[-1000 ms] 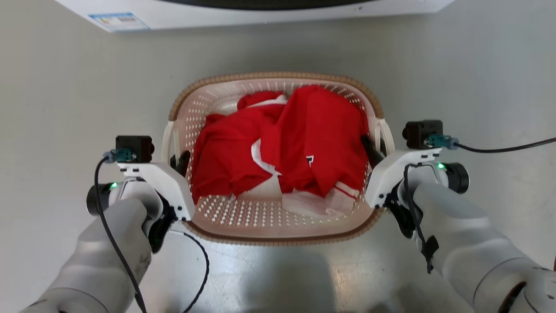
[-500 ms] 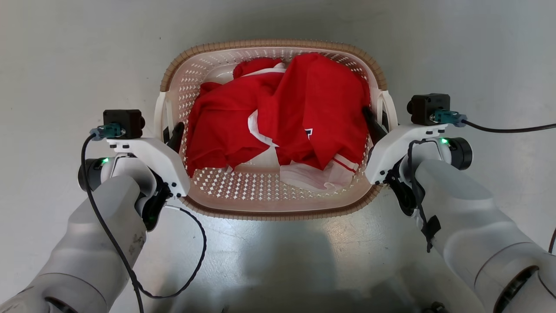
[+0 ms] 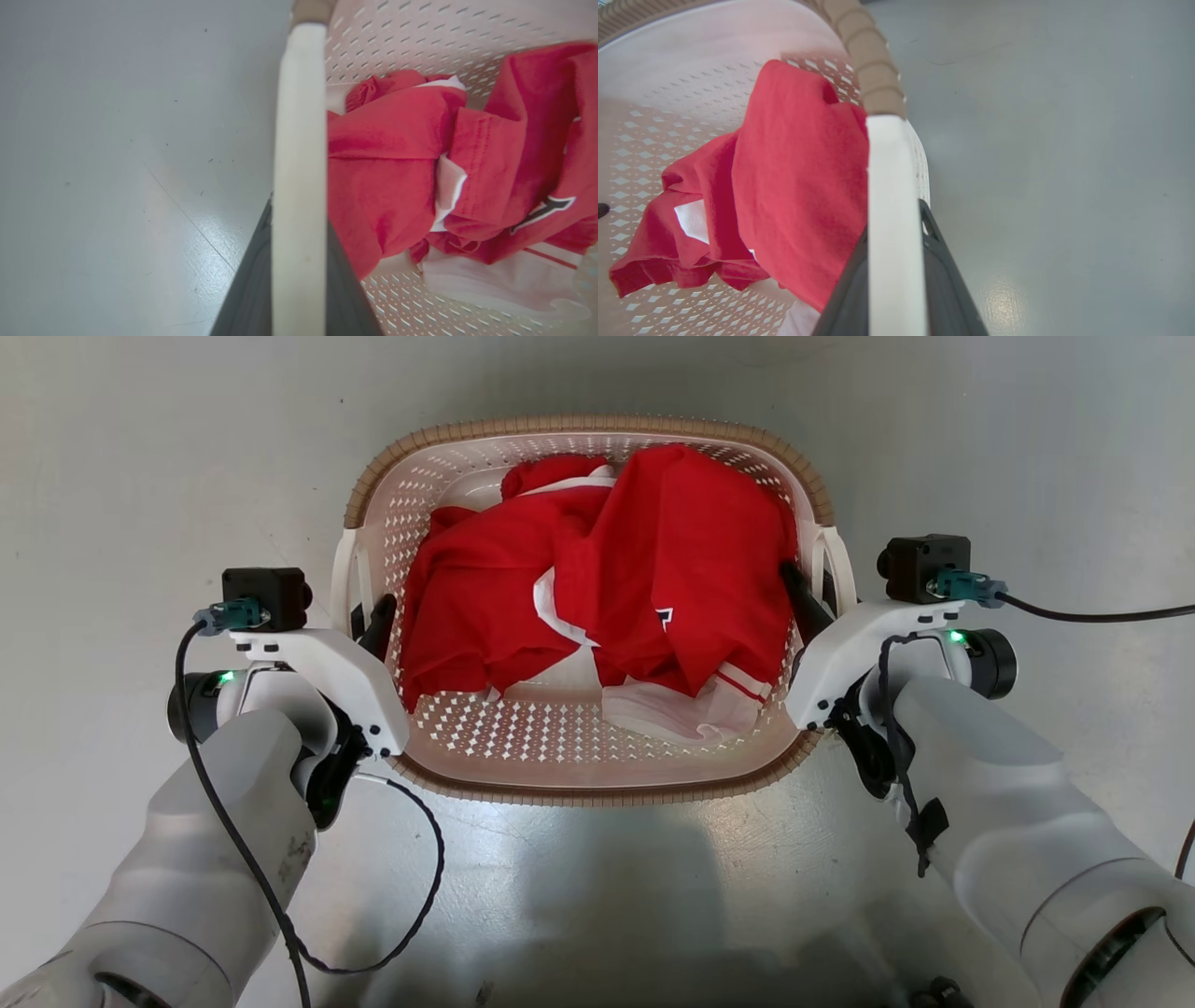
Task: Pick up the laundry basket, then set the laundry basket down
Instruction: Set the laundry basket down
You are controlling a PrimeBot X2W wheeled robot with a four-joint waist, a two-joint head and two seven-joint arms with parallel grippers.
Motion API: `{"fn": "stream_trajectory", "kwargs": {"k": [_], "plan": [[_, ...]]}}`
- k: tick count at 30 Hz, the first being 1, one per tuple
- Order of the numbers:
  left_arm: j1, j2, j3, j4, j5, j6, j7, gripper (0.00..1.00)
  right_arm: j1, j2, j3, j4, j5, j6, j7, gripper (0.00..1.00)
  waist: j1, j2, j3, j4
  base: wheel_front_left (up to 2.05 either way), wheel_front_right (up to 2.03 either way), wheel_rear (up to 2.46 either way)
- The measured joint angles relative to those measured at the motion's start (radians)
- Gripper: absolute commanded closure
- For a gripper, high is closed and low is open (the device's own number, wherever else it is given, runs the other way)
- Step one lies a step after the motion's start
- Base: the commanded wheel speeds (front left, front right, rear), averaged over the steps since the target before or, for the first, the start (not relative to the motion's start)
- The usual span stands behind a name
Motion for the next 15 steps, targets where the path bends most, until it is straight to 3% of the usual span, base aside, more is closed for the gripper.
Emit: {"fn": "stream_trajectory", "kwargs": {"k": [2,3,4,5,6,7,15], "plan": [[0.000,0.000,0.000,0.001,0.006,0.000,0.000,1.00,0.001,0.000,0.001,0.000,0.002,0.000,0.000,1.00,0.0000,0.0000,0.001,0.000,0.00,0.00,0.00],[0.000,-0.001,0.000,0.002,0.006,0.000,0.000,0.74,0.001,0.000,0.002,0.000,0.004,0.000,0.000,0.97,0.0000,0.0000,0.002,0.000,0.00,0.00,0.00],[0.000,-0.001,0.001,0.002,0.006,0.000,0.000,0.53,0.001,0.000,0.003,0.001,0.007,0.000,0.000,0.82,0.0000,0.0000,0.003,0.000,0.00,0.00,0.00],[0.000,-0.001,0.002,0.002,0.007,-0.002,0.000,0.23,0.002,0.000,0.005,0.002,0.007,0.000,0.000,0.70,0.0000,0.0000,0.003,0.000,0.00,0.00,0.00],[0.000,-0.002,0.002,0.002,0.007,-0.002,-0.003,0.00,0.002,0.000,0.007,0.002,0.008,0.001,0.000,0.28,0.0000,0.0000,0.004,0.000,0.00,0.00,0.00],[0.000,-0.003,0.002,0.004,0.008,-0.002,-0.003,0.00,0.002,0.000,0.010,0.002,0.010,0.005,0.000,0.00,0.0000,0.0000,0.004,0.000,0.00,0.00,0.00],[-0.002,-0.009,0.000,0.008,0.008,-0.005,-0.007,0.00,0.001,0.005,0.024,0.003,0.023,0.008,0.000,0.00,0.0000,0.0000,0.004,-0.002,0.00,0.00,0.00]]}}
